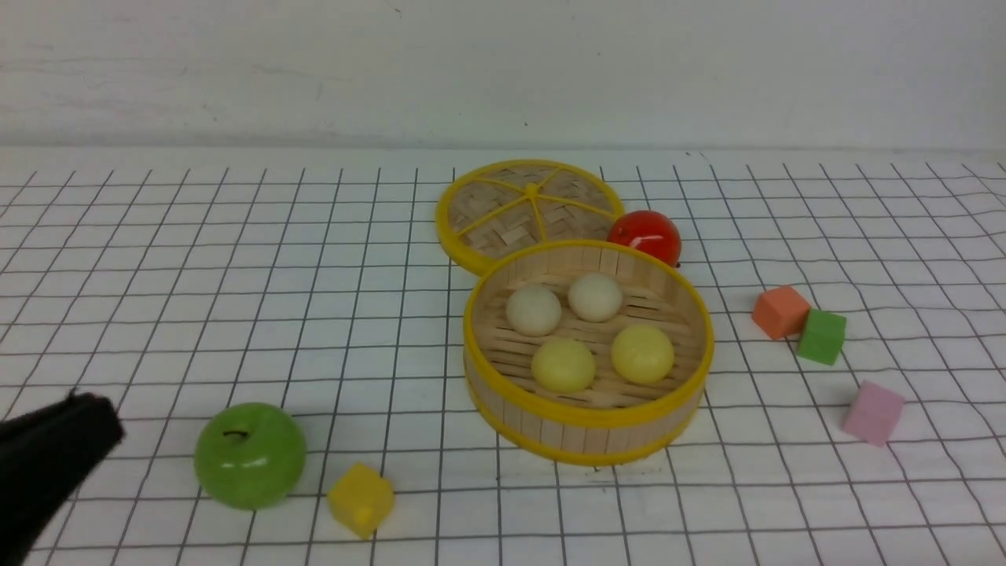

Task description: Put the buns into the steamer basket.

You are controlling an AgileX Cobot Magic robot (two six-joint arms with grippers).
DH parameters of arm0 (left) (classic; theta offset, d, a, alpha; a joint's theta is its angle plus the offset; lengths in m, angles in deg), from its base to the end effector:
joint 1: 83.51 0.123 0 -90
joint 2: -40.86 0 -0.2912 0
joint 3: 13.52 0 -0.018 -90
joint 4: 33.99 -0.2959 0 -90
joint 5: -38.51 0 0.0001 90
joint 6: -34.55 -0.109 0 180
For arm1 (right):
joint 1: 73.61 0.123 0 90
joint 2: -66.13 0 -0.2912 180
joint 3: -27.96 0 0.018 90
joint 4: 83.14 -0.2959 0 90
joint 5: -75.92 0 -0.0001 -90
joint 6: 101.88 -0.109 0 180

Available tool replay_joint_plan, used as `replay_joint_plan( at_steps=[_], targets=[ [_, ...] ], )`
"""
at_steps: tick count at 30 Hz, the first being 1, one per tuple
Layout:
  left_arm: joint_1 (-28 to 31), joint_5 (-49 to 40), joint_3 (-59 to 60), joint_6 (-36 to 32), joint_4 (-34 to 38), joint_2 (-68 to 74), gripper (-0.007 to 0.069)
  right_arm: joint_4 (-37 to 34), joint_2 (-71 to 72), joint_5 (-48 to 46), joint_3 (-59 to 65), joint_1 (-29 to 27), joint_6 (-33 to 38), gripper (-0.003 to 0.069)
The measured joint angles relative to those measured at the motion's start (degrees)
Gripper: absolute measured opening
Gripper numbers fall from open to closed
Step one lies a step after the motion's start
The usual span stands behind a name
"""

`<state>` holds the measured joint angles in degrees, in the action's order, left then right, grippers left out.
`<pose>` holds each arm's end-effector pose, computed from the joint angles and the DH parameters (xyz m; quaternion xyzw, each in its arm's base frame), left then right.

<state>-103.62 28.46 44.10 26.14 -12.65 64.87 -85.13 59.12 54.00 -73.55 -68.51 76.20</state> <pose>0.1224 -0.0522 0.3004 0.0687 0.7099 -0.2192 0.6657 0.1080 0.0111 0.1670 -0.0132 0.8059 0.0510 0.5898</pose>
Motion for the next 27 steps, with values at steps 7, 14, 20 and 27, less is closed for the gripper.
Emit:
replay_joint_plan(
  at_steps=[7,14,20,27],
  targets=[
    [12.8,0.0,11.5,15.5,-12.6,-11.8,-0.0013,0.0,0.0,0.0,0.0,0.0,0.0,0.0012],
    [14.9,-8.3,21.2,17.5,-14.7,-16.9,-0.0013,0.0,0.1,-0.1,0.0,0.0,0.0,0.002],
    [14.9,-11.7,21.5,17.7,-15.0,-17.0,-0.0013,0.0,0.1,-0.1,0.0,0.0,0.0,0.0028],
    [14.9,-11.9,21.5,17.7,-15.0,-17.0,-0.0013,0.0,0.1,-0.1,0.0,0.0,0.0,0.0035]
  ],
)
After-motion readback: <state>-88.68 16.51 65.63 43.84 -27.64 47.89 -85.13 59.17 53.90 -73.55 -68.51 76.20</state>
